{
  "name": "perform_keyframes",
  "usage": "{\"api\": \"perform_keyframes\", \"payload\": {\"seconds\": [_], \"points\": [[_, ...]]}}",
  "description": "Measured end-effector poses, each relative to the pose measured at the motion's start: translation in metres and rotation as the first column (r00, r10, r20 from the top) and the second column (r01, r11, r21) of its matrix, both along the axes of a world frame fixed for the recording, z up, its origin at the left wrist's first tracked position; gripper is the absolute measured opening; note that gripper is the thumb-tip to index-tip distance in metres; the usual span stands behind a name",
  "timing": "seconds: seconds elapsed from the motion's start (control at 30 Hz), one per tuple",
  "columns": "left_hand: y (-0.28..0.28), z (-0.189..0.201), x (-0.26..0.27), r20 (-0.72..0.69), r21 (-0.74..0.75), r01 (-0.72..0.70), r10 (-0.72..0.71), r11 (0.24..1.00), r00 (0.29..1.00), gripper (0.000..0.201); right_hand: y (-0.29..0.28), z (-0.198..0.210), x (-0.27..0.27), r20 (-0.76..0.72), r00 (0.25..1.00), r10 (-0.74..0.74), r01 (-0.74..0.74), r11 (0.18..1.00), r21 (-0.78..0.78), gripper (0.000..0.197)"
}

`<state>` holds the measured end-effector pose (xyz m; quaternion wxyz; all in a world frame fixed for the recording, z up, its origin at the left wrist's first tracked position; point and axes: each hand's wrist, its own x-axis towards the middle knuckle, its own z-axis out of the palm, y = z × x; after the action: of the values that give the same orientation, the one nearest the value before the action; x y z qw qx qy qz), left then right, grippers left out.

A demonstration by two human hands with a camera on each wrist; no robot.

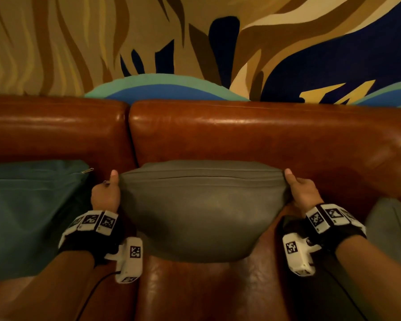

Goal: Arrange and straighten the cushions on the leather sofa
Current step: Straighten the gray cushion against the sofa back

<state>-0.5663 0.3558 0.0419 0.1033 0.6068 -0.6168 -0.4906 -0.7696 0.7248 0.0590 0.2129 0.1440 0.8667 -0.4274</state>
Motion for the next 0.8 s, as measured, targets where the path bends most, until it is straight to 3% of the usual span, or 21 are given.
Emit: {"api": "perform_keyframes", "payload": {"seconds": [0.13,0.37,0.47,0.5,0.57,0.67,0.8], "points": [[-0.002,-0.001,0.003,0.007,-0.021,0.052,-0.052,0.998,0.999,0.051,0.006,-0.010,-0.001,0.041,0.999,0.006,-0.007,1.000,0.010,0.049],[0.003,0.007,0.000,0.028,-0.045,-0.068,0.069,0.997,0.997,0.072,-0.004,-0.003,0.003,0.002,1.000,-0.023,0.023,0.999,0.043,0.072],[0.002,0.002,0.004,-0.112,0.243,-0.191,0.223,0.951,0.968,0.108,-0.003,-0.003,0.012,0.108,0.982,-0.158,0.176,0.966,-0.191,0.073],[0.003,-0.002,0.009,-0.137,0.275,-0.186,0.230,0.943,0.963,0.107,0.001,-0.005,0.019,0.169,0.971,-0.172,0.214,0.938,-0.274,0.068],[0.007,-0.004,0.017,-0.139,0.223,-0.104,0.138,0.969,0.981,0.089,0.007,-0.007,0.032,0.201,0.972,-0.123,0.189,0.918,-0.350,0.067],[0.006,0.001,0.018,-0.158,0.020,-0.040,0.043,0.999,0.987,0.070,0.012,-0.010,0.035,0.019,0.994,-0.111,0.109,0.912,-0.396,0.098],[0.006,0.003,0.011,-0.158,-0.042,-0.013,0.007,0.999,0.987,0.056,0.015,-0.015,0.039,-0.034,0.986,-0.162,0.132,0.894,-0.428,0.074]]}}
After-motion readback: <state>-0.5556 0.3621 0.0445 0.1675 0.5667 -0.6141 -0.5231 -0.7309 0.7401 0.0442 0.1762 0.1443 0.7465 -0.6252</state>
